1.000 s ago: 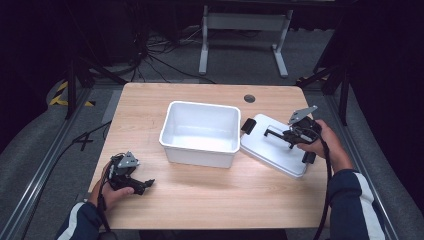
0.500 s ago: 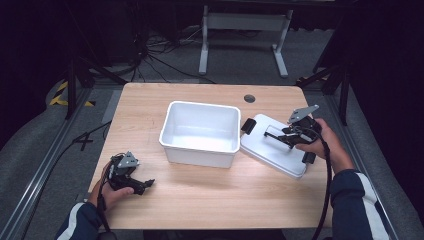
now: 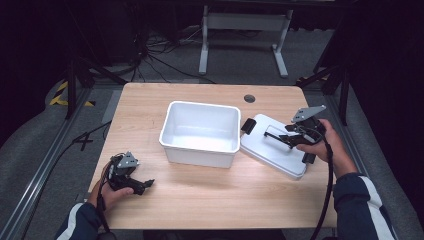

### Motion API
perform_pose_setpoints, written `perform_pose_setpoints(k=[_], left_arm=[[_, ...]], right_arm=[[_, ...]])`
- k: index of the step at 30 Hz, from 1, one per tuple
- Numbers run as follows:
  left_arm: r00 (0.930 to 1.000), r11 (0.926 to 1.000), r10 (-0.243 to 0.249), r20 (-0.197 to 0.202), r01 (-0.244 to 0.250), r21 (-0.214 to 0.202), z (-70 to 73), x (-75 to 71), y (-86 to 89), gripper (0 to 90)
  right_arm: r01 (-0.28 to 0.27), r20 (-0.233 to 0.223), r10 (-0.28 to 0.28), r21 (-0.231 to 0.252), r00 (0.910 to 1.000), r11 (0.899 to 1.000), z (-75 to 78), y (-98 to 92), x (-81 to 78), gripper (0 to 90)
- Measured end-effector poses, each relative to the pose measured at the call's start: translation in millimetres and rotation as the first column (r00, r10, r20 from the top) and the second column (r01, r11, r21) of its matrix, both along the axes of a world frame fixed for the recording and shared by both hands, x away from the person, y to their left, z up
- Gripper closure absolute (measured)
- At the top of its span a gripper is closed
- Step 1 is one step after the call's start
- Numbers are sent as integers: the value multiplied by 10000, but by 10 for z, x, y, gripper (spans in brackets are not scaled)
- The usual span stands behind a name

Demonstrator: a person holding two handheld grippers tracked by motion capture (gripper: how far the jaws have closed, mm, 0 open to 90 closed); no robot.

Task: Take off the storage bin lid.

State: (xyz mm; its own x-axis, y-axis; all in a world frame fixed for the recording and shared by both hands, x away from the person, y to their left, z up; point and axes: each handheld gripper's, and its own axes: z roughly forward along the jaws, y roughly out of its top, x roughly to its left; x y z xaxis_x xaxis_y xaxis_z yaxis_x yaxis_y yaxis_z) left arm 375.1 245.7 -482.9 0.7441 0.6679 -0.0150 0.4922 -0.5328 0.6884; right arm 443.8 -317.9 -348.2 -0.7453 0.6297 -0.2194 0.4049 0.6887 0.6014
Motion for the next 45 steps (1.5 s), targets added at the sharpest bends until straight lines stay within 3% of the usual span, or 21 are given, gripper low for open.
perform_pose_setpoints(k=[4,7,21,27,36,45], left_arm=[[10000,10000,-8,-2,8,2,0,1,1,6],[10000,10000,-4,2,4,2,0,0,0,6],[10000,10000,-12,-12,12,1,0,2,1,5],[10000,10000,-5,-13,5,0,0,1,1,5],[10000,10000,-6,-58,6,-20,-1,-1,-1,5],[10000,10000,-8,-7,8,3,0,2,1,5]], right_arm=[[58,39,-58,115,10000,9999,22,-27,-46,541],[271,317,-280,274,9991,9993,30,-86,-119,525],[255,546,-251,-66,9982,9997,48,-202,-464,421],[313,754,-327,201,9966,9993,23,-283,-605,409],[445,863,-483,455,9951,9980,-103,-447,-853,371],[419,913,-460,465,9948,9980,-397,-554,-1062,325]])
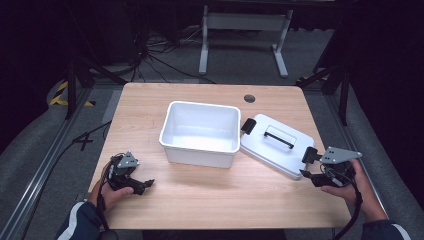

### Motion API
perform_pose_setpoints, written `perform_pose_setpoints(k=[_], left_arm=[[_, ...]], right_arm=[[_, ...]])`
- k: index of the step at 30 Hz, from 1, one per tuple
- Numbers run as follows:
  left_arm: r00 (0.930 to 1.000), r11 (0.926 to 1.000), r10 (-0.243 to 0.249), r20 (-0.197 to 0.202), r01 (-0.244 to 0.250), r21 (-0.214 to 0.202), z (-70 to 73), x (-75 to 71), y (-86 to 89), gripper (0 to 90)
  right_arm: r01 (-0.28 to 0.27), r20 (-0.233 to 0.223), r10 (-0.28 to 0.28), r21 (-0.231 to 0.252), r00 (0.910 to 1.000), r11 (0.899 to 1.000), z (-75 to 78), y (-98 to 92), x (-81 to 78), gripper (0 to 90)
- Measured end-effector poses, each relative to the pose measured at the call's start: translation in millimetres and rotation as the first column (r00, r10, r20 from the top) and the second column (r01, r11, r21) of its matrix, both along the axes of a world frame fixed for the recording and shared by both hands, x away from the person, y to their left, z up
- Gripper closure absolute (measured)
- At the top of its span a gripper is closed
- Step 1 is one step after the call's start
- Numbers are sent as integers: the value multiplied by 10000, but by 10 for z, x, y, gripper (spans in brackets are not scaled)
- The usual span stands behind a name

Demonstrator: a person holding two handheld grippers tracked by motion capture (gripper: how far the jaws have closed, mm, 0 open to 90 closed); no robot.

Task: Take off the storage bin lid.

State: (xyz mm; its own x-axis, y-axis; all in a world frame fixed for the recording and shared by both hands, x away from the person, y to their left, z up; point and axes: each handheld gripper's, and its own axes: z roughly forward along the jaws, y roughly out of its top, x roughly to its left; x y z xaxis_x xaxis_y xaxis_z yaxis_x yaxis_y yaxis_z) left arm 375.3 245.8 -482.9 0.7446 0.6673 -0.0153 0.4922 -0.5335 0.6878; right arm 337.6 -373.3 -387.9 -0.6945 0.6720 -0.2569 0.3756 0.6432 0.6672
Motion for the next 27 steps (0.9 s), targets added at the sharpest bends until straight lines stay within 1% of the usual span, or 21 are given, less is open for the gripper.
perform_pose_setpoints(k=[2,4,5,8,9,10,12,15,18,19,20,21,23,24,25,26,27], left_arm=[[10000,10000,1,-32,-1,-16,-1,-2,-1,5],[10000,10000,3,-47,-3,-18,-1,-3,-1,5],[10000,10000,10,-47,-10,-22,-1,-3,-2,5],[10000,10000,5,-44,-5,-18,-1,-3,-2,5],[10000,10000,3,-43,-3,-15,-1,-3,-2,5],[10000,10000,5,-43,-5,-16,-1,-3,-2,5],[10000,10000,11,-42,-12,-15,-1,-3,-2,5],[10000,10000,17,3,-17,7,0,-1,-1,5],[10000,10000,26,-37,-26,2,0,-4,-2,5],[10000,10000,18,0,-18,18,1,-1,-1,4],[10000,10000,18,0,-18,18,1,-1,-1,4],[10000,10000,24,-44,-24,-1,0,-3,-3,4],[10000,10000,27,-43,-27,-3,0,-3,-3,4],[10000,10000,21,-54,-21,1,0,-1,-3,3],[10000,10000,21,-54,-21,1,0,-1,-3,2],[10000,10000,23,-55,-23,-1,0,0,-4,2],[10000,10000,16,-52,-16,-1,-1,1,-3,2]], right_arm=[[-49,-60,49,-53,10000,10000,-69,-12,-30,323],[-61,-213,62,54,9998,10000,-131,-32,-52,321],[-29,-182,31,97,9998,9999,-170,-45,-62,321],[82,-312,-74,263,9995,9996,-262,-70,-81,320],[196,-375,-184,314,9991,9993,-306,-79,-94,320],[194,-365,-183,299,9992,9994,-332,-86,-96,320],[313,-508,-287,513,9983,9982,-411,-111,-113,318],[532,-729,-480,708,9962,9961,-521,-148,-133,315],[601,-919,-518,904,9944,9941,-636,-197,-153,309],[725,-1007,-622,1023,9930,9921,-669,-212,-161,306],[725,-1007,-622,1023,9930,9921,-669,-212,-161,306],[811,-1060,-694,1103,9919,9906,-696,-229,-168,298],[1036,-991,-888,1554,9911,9824,-739,-268,-189,274],[1289,-1048,-1095,2019,9884,9709,-780,-304,-196,255],[1289,-1048,-1095,2019,9884,9709,-780,-304,-196,255],[1358,-1063,-1146,2203,9877,9659,-794,-318,-199,255],[1383,-1040,-1180,2168,9876,9664,-795,-320,-204,253]])
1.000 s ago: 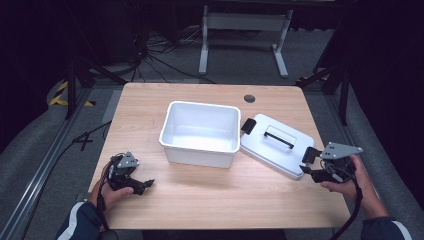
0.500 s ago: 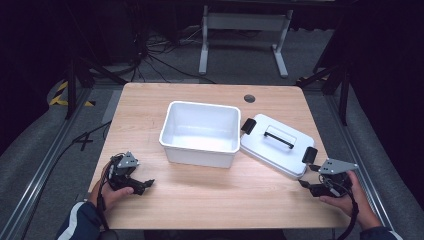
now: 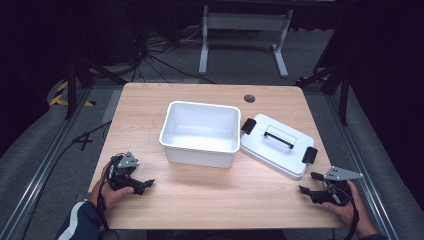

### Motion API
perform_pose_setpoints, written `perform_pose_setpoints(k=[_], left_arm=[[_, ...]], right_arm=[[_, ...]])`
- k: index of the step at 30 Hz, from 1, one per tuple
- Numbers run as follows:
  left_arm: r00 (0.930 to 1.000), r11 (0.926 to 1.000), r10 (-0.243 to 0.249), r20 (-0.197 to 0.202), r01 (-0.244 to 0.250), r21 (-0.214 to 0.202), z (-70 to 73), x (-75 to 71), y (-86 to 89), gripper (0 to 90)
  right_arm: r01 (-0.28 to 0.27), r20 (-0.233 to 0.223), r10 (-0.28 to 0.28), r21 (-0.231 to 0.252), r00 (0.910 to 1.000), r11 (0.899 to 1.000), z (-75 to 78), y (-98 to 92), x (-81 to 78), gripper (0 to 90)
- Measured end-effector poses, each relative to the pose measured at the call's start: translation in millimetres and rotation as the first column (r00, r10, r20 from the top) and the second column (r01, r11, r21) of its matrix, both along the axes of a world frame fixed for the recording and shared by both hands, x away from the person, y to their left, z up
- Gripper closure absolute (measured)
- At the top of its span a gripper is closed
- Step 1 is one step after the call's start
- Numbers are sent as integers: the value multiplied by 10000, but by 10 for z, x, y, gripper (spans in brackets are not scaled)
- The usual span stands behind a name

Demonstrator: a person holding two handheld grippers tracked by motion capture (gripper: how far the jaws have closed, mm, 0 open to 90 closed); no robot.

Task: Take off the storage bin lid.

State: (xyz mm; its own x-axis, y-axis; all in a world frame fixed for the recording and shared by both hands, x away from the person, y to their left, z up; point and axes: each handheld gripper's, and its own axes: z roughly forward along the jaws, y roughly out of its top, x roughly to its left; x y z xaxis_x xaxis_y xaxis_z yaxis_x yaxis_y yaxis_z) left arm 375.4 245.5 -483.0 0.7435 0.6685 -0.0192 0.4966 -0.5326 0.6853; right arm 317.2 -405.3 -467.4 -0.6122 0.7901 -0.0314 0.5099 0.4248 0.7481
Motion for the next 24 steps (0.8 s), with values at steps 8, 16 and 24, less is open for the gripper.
perform_pose_setpoints(k=[8,16,24], left_arm=[[9999,10000,96,40,-96,16,1,-7,1,2],[9999,10000,96,40,-96,9,1,-7,1,3],[9999,9999,155,62,-155,-25,-2,-15,4,3]], right_arm=[[-13,-19,13,-31,10000,10000,0,0,-5,243],[125,-21,-125,-36,9999,9999,-2,4,-8,228],[235,-64,-235,-43,9997,9997,-1,5,-8,216]])
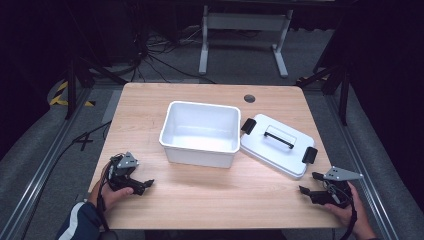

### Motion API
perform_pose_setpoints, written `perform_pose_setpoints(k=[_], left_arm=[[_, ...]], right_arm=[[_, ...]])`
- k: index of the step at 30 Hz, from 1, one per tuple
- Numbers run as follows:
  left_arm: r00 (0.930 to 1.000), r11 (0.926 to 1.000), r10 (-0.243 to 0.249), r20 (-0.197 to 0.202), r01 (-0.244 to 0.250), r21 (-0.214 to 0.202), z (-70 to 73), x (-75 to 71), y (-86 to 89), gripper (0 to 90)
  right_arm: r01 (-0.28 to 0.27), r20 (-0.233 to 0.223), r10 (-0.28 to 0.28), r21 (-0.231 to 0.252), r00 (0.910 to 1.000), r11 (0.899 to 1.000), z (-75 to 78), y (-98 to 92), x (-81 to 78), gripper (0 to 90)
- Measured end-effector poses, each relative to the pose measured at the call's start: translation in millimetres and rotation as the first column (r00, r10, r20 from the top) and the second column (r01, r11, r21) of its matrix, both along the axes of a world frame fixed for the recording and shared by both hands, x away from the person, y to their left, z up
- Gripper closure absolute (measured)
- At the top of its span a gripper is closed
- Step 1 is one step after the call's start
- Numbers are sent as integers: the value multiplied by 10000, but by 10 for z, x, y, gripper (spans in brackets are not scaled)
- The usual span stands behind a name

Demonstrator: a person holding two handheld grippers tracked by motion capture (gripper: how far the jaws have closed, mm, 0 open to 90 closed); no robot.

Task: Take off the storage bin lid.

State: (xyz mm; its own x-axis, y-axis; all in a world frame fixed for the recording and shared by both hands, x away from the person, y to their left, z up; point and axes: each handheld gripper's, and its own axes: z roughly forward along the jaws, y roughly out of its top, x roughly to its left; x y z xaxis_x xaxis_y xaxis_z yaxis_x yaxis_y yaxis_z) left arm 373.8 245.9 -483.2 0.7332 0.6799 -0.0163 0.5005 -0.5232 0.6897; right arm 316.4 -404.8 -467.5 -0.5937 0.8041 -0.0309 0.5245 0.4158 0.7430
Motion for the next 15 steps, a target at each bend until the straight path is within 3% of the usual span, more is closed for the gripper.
perform_pose_setpoints(k=[15], left_arm=[[10000,10000,-20,-41,20,9,2,5,-1,2]], right_arm=[[36,-9,-36,-16,10000,10000,-1,-1,2,209]])
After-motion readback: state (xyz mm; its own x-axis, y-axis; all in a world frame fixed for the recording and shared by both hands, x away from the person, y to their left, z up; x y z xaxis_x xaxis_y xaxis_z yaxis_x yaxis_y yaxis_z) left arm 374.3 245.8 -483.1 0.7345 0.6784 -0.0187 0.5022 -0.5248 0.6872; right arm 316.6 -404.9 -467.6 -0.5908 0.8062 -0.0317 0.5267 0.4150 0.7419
